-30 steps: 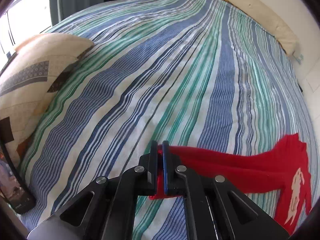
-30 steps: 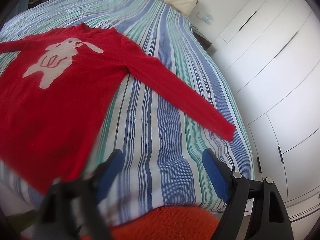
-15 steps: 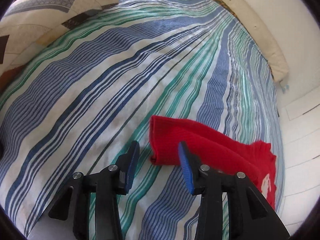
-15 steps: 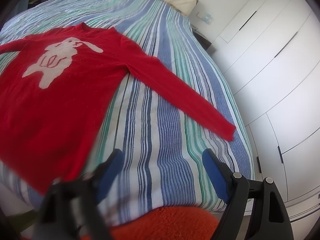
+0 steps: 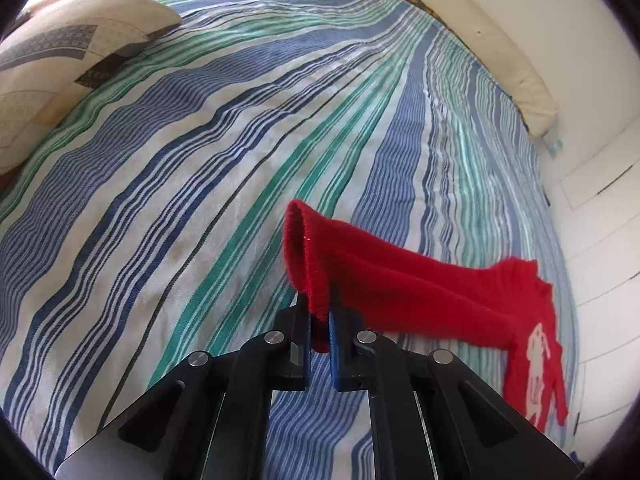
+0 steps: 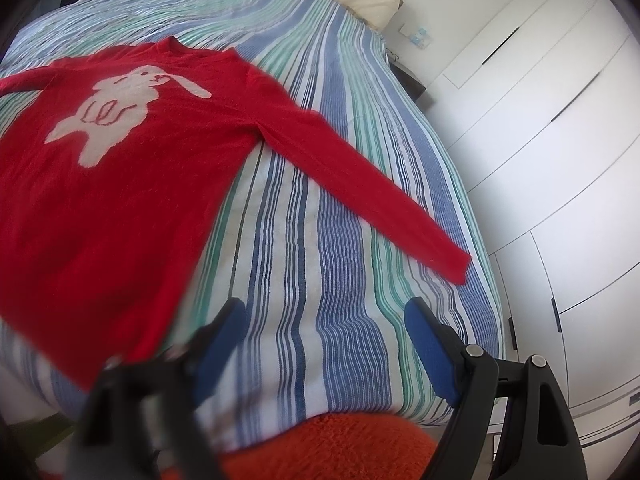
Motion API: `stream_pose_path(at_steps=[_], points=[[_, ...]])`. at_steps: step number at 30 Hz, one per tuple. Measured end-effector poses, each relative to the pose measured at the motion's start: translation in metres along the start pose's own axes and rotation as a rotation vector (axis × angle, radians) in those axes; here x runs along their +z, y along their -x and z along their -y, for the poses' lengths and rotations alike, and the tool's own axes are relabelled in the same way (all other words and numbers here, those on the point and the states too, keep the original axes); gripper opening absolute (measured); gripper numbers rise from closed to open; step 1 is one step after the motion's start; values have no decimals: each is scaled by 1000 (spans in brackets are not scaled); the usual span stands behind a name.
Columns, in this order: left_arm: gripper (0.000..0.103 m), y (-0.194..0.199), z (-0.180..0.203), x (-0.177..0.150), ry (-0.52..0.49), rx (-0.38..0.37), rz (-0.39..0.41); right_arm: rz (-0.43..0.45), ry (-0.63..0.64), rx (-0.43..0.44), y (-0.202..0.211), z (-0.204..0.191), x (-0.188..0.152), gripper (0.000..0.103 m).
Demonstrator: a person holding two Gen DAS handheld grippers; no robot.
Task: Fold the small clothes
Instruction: 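Lay the held sleeve across the sweater body with the left gripper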
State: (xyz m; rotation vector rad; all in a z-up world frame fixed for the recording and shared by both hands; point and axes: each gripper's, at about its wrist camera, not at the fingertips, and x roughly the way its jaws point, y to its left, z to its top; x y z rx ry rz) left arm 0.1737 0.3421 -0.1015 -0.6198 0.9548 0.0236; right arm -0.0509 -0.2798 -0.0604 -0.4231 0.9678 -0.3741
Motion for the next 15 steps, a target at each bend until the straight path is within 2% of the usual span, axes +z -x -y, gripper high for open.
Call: stream_pose_path(at_steps=[2, 4, 6, 8, 11, 15], points=[[5, 11, -7, 4, 53, -17, -34, -1, 1, 3, 0, 0, 0, 81], [5, 14, -13, 3, 93, 0, -113, -1, -1, 7, -1, 1, 0, 81], [5, 7, -16, -3, 101, 58, -210, 0, -4, 8, -1, 2, 1, 81], [5, -5, -19, -12, 87, 143, -267, 2, -8, 5, 0, 2, 1, 81], [5, -20, -15, -17, 59, 213, -256, 1, -9, 4, 0, 2, 1, 81], [5, -19, -8, -17, 73, 288, -224, 3, -5, 7, 1, 1, 0, 81]])
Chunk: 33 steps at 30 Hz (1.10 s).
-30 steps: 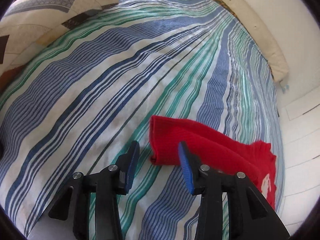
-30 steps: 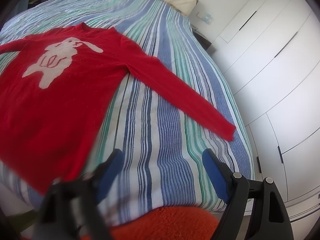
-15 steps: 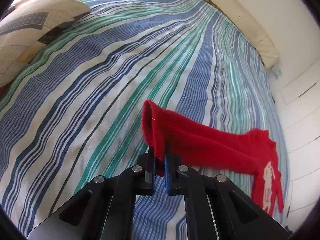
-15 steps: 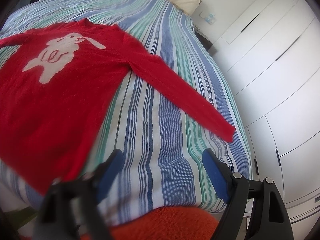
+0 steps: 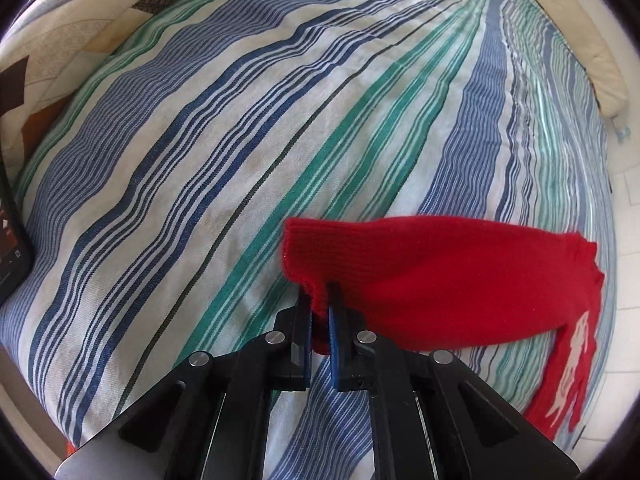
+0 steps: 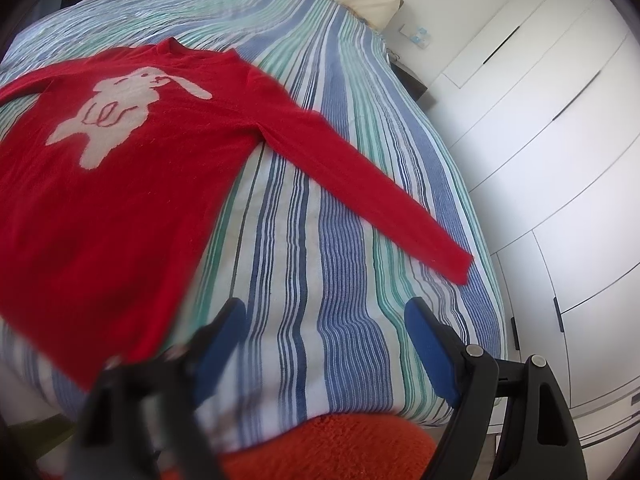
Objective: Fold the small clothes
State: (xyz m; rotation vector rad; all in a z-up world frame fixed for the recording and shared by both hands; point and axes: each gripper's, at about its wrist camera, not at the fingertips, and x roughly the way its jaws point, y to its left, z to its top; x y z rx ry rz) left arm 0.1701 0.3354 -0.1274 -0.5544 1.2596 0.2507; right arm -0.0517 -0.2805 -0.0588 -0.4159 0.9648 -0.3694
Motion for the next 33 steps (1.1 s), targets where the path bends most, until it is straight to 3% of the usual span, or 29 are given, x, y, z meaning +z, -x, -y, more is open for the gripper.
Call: stream_pose_path(at_steps=[6, 8, 9, 12, 13, 15, 18, 20, 23, 24, 27, 31, 33], points=[[5, -8, -1, 5, -8, 97, -1, -1, -18, 1, 0, 4, 0, 81], [12, -5, 6, 4, -55, 127, 16, 0, -16, 3, 0, 3, 0, 81], [19, 0, 8, 2, -66, 141, 27, 2, -14, 2, 1, 3, 0, 81], [69, 22, 4, -5, -55, 202, 96, 9, -17, -1, 2, 4, -1, 81], [72, 32, 2, -8, -47, 218, 136, 11, -21, 0, 3, 4, -1, 81], [72, 51, 2, -11, -49, 223, 202, 13, -30, 2, 3, 6, -1, 81], [74, 64, 15, -15, -89, 153, 256, 11, -33, 7, 2, 7, 1, 81], [79, 61, 31, -15, -139, 91, 260, 9, -29, 10, 1, 6, 1, 81], [82, 42, 56, -17, -226, 64, 247, 5, -22, 10, 1, 4, 1, 81], [83, 31, 62, -15, -256, 83, 233, 4, -20, 9, 1, 4, 1, 81], [80, 0, 60, -6, -247, 256, 183, 6, -16, 1, 2, 3, 0, 81], [78, 9, 24, -6, -123, 280, 208, 12, -12, -3, 4, 2, -1, 81], [78, 20, 16, -9, -108, 302, 236, 17, -12, -6, 5, 3, -2, 81]])
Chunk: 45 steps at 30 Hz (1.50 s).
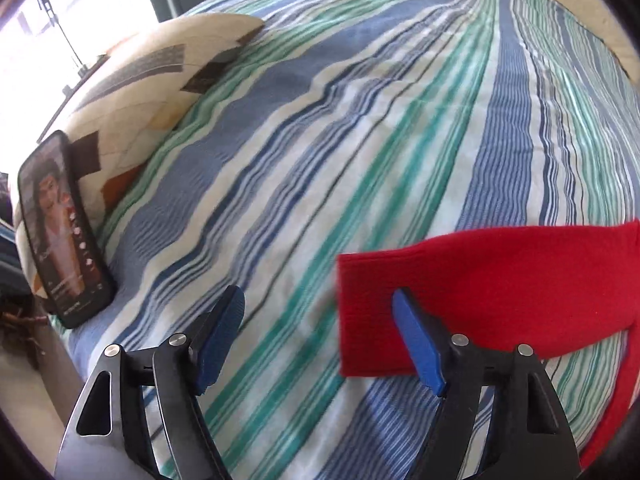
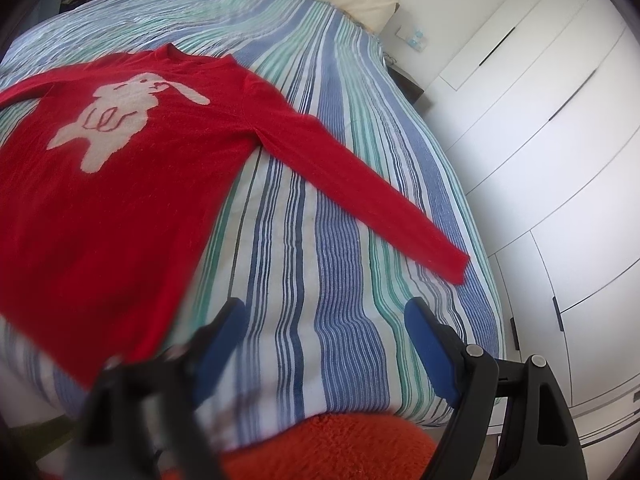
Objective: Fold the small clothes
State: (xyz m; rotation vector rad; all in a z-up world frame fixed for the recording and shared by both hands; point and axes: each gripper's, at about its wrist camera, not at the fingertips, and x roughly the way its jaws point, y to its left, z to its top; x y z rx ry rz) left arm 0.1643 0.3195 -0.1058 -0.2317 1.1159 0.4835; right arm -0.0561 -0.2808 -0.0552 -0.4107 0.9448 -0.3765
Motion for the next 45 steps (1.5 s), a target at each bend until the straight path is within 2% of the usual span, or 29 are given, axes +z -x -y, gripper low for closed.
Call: stream_pose_path(at_steps=[3, 6, 8, 10, 12, 14, 16, 19, 21, 29, 31, 34, 36, 38, 42, 44, 45], points=[[78, 27, 9, -12, -75, -100, 44, -1, -6, 5, -1, 1, 2, 81], [78, 46, 42, -31, -186, -320, -1, -5, -4, 9, -2, 0, 3, 81], [78, 47, 61, -45, -189, -458, -28, -4, 3, 7, -2, -1, 3, 81], [78, 37, 81, -55, -187, -527, -66, 4, 3, -1, 1, -1, 1, 81], [78, 19, 96, -59, -189, -525, -85, 8, -1, -6, 2, 0, 0, 81], [76, 9, 101, -56, -147, -510, -66, 5, -1, -1, 1, 0, 1, 81], [73, 8, 90, -50, -50, -517, -31, 3, 4, 5, 1, 0, 1, 81], [72, 4, 63, -38, 140, -577, -20, 7, 8, 4, 2, -1, 0, 81], [72, 6, 47, -32, 228, -598, 1, 7, 4, -2, 2, 0, -1, 81], [72, 19, 0, -24, 340, -664, 44, -8, 23, -6, -2, -5, 2, 81], [72, 27, -21, -26, 367, -646, 78, -9, 25, -5, -2, -5, 1, 81], [72, 41, -47, -28, 407, -513, 127, -9, 15, -6, -2, -4, 1, 81], [72, 52, -45, -26, 356, -460, 155, -11, 12, -6, -3, -4, 2, 81], [72, 63, -17, -21, 214, -471, 156, -14, 17, -5, -4, -5, 3, 81], [72, 76, 85, -21, -157, -525, 132, -19, 32, -4, -5, -8, 4, 81], [72, 72, 137, -23, -291, -537, 122, -20, 35, -6, -5, -8, 3, 81], [71, 65, 158, -23, -325, -535, 100, -19, 35, -7, -5, -8, 3, 81]])
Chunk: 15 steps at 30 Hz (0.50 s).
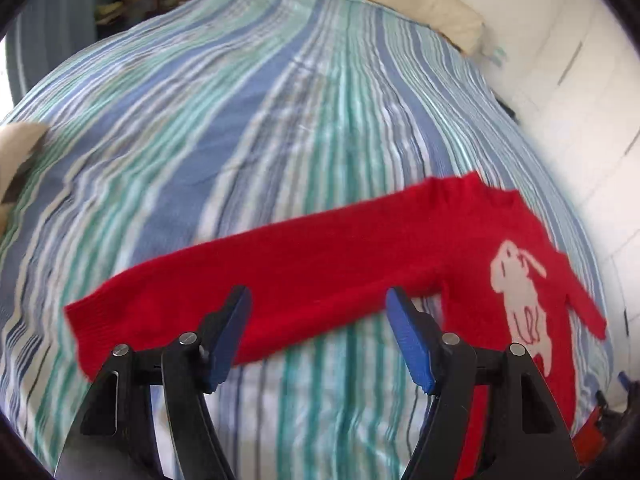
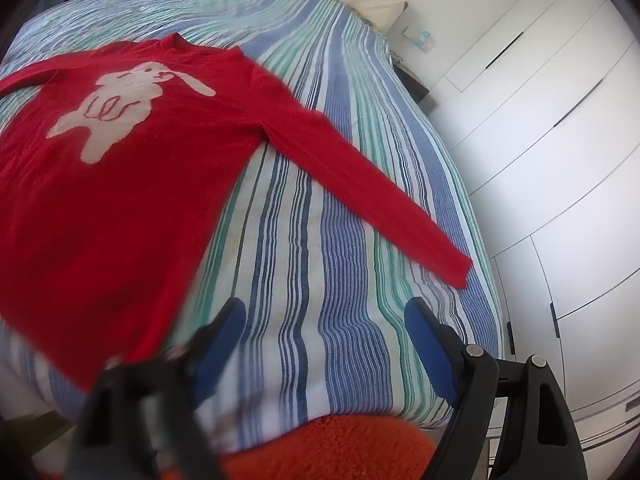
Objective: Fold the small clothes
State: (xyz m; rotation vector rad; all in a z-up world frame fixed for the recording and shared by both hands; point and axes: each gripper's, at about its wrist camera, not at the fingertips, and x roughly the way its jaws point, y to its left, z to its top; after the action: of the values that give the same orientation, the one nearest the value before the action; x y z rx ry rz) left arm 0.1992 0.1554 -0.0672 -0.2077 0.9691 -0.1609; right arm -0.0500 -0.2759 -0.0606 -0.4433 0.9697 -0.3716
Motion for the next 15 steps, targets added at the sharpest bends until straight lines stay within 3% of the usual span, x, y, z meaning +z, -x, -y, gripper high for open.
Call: stream_pose_path(at_steps=[2, 4, 6, 8, 11, 13, 15], points=[[66, -39, 11, 3, 2, 52, -78, 5, -3, -3, 2, 1, -1, 81], [59, -70, 5, -7, 8, 173, -167, 9, -9, -1, 3, 3, -2, 81], [59, -64, -4, -17, 12, 182, -138, 17, -16, 3, 4, 5, -3, 81], [61, -45, -8, -23, -24, 258, -142, 26, -23, 6, 6, 7, -4, 81], [75, 1, -25, -25, -34, 295, -46, 34, -38, 11, 7, 11, -5, 81], [100, 21, -46, -22, -3, 346, 17, 37, -56, 20, 6, 14, -4, 81], [101, 19, -80, -22, 77, 396, 7, 41, -70, 26, 7, 16, -3, 81]])
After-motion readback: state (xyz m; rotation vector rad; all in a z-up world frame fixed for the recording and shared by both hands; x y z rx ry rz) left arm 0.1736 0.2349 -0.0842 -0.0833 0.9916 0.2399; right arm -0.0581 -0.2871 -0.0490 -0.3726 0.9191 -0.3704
